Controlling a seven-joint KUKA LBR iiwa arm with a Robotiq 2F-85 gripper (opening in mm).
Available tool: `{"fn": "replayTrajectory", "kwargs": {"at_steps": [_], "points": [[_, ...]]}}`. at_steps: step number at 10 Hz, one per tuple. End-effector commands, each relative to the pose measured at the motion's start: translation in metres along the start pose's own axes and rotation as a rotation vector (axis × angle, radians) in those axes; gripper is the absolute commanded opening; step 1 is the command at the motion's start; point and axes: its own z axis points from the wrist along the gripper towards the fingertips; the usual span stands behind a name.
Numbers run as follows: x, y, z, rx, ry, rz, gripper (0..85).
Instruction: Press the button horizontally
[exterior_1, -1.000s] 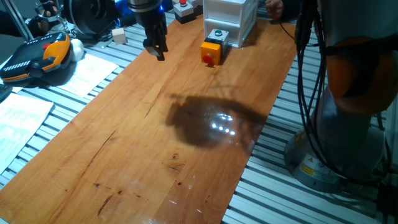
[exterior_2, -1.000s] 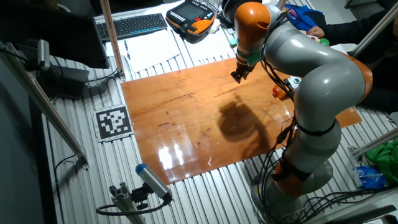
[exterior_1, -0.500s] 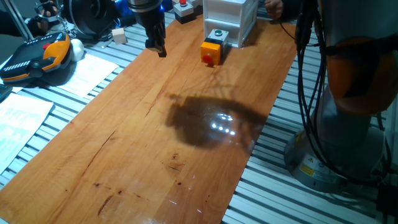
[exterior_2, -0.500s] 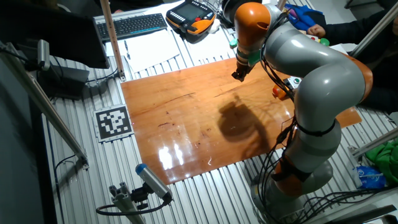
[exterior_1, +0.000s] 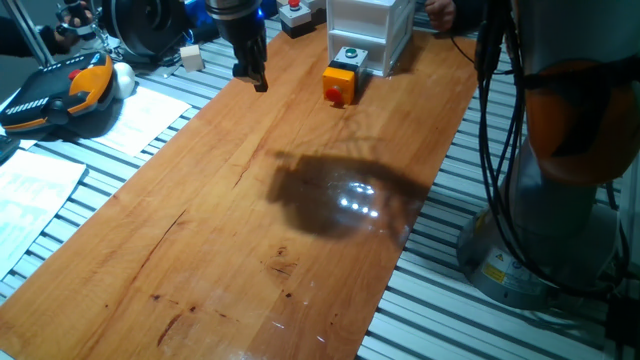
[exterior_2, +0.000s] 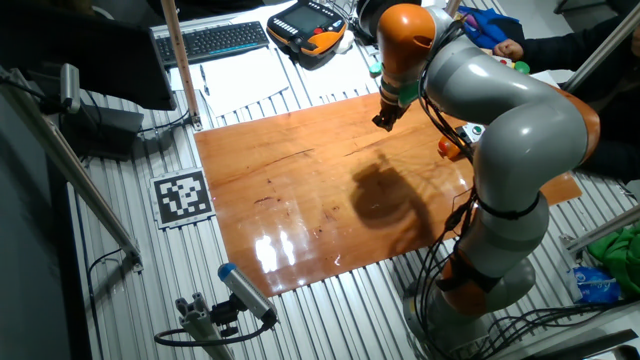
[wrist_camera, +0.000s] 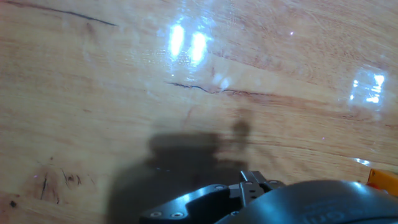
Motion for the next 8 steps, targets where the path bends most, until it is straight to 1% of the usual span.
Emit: {"fn": "replayTrajectory", "kwargs": {"at_steps": [1,2,3,4,5,6,7,8], "points": [[-0.0001,0.0001,0.0003,-0.046,0.016,0.043,0.0],[-0.0001,0.0001,0.0003,-0.064,0.016,0.085,0.0],[-0.0001,0.0001,0.0003,-0.064,0.016,0.095,0.0],[-0.0001,0.0001,0.0003,-0.054,0.032,0.098,0.0],[-0.0001,0.0001,0.0003,-0.052,0.045,0.113,0.0],[-0.0001,0.0001,0.0003,-0.051,0.049,0.141,0.0],[-0.0001,0.0001,0.0003,-0.112,0.024,0.163,0.0],[-0.0001,0.0001,0.0003,-0.075,0.017,0.166,0.0]]}}
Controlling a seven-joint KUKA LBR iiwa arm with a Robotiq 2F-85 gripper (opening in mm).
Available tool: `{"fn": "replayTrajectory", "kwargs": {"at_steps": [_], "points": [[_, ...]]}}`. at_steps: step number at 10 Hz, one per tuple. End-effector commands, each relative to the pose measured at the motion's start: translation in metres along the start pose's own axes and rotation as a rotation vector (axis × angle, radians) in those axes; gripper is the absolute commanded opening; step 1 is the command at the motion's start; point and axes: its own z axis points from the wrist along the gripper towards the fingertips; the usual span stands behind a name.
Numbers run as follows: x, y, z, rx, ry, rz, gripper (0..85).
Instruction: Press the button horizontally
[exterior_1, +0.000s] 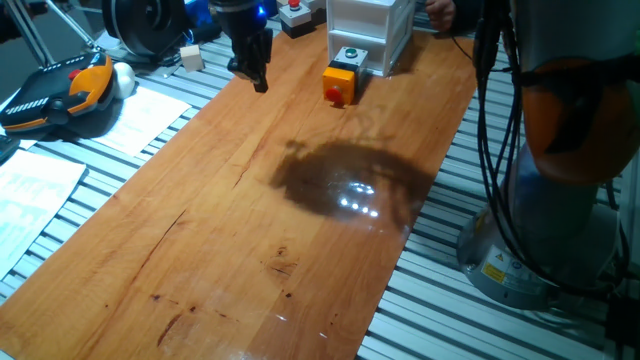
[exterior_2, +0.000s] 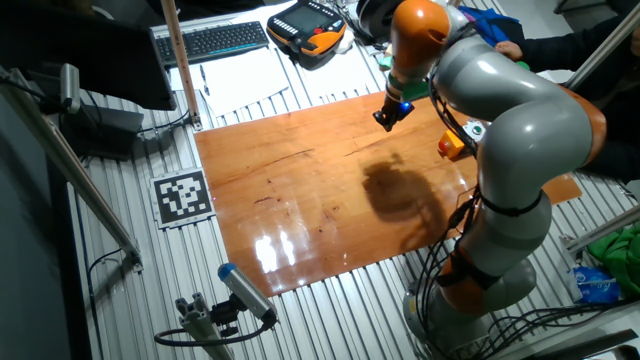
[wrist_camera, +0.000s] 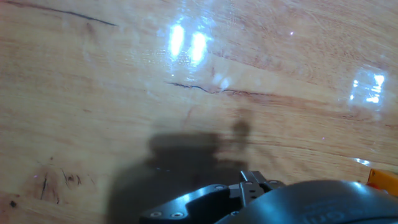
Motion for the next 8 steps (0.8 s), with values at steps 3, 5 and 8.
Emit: {"fn": "replayTrajectory", "kwargs": {"at_steps": [3,5,8], "points": [[0.000,0.000,0.000,0.009,0.030,0.009,0.0],[-0.004,-0.018,0.007,0.029,0.056,0.006,0.0],[-0.005,-0.064,0.035,0.111,0.054,-0.037,0.0]]}}
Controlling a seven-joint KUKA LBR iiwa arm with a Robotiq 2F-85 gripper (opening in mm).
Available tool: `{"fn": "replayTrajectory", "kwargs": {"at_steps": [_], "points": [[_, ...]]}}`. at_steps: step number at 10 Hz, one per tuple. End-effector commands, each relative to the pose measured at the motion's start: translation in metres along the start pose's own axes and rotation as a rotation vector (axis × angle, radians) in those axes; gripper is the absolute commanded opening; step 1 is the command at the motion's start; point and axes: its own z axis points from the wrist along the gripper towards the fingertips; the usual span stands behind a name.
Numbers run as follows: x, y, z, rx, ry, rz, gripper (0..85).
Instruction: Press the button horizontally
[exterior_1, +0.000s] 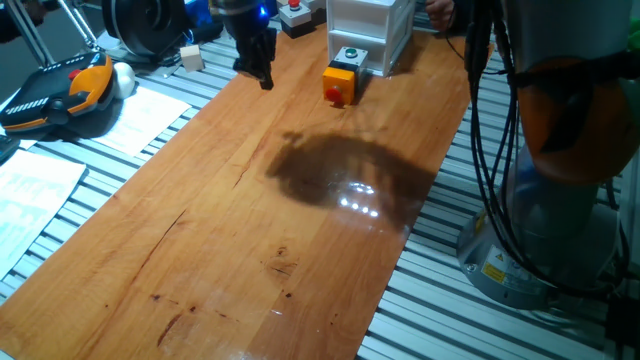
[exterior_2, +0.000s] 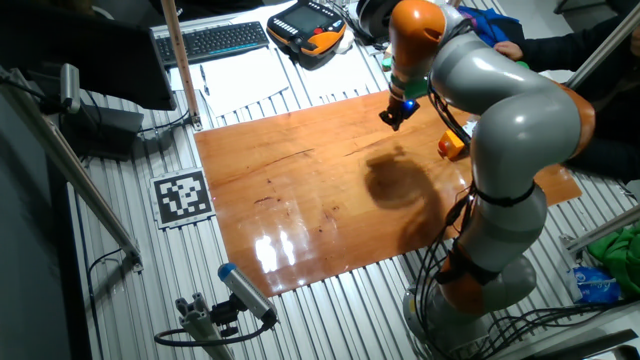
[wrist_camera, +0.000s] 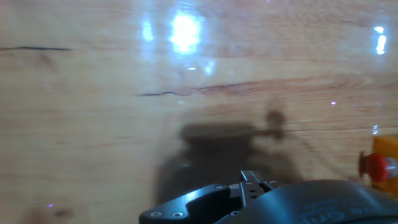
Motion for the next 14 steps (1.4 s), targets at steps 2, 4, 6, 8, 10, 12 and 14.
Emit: {"fn": "replayTrajectory", "kwargs": {"at_steps": [2,4,6,8,10,12,14], "points": [[0.011,-0.040,0.034,0.047,-0.016,-0.034,0.0],[0.017,-0.058,0.061,0.067,-0.038,-0.073,0.0],[0.020,-0.068,0.076,0.068,-0.044,-0.085,0.0],[0.017,-0.092,0.085,0.063,-0.050,-0.132,0.0],[0.012,-0.109,0.088,0.063,-0.054,-0.163,0.0],[0.015,-0.116,0.093,0.074,-0.064,-0.167,0.0],[0.020,-0.121,0.104,0.069,-0.079,-0.174,0.0]]}}
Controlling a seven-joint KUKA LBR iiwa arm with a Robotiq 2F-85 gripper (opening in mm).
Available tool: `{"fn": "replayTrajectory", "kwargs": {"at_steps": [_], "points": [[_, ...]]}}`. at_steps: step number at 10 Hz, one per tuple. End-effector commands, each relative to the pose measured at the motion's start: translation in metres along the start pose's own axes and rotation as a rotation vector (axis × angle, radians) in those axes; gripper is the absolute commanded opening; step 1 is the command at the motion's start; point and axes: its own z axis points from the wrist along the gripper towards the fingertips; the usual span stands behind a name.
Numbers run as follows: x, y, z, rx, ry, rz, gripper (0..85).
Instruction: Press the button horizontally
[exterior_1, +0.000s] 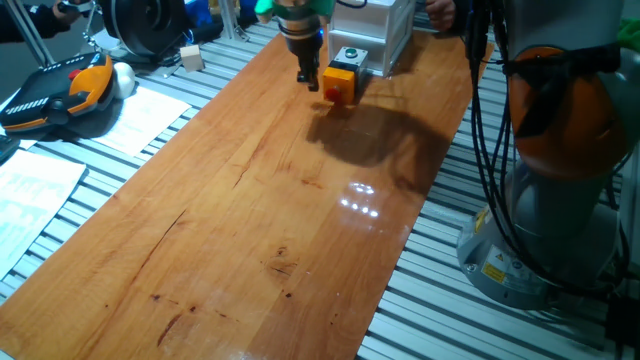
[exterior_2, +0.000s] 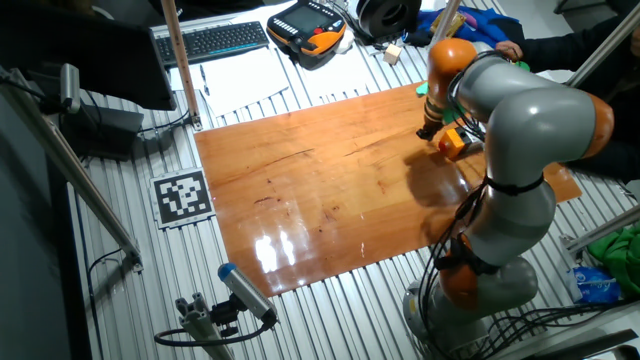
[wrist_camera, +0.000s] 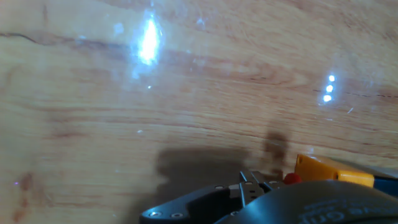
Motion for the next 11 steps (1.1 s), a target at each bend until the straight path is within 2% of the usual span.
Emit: {"fn": "replayTrajectory", "kwargs": {"at_steps": [1,2,3,4,6,7,9,10,11], "points": [[0.0004,-0.0010,0.0022,-0.002,-0.002,-0.002,0.0],[0.0016,-0.0051,0.0033,0.007,-0.004,-0.007,0.0],[0.0014,-0.0101,0.0045,-0.006,-0.005,-0.016,0.0],[-0.0004,-0.0092,0.0037,-0.035,0.003,-0.011,0.0],[-0.0004,-0.0092,0.0037,-0.057,0.036,0.047,0.0],[-0.0004,-0.0092,0.0037,-0.040,0.047,0.069,0.0],[-0.0004,-0.0092,0.0037,-0.053,0.057,0.093,0.0],[-0.0004,-0.0092,0.0037,-0.005,0.074,0.123,0.0],[-0.0004,-0.0092,0.0037,0.002,0.085,0.131,0.0]]}}
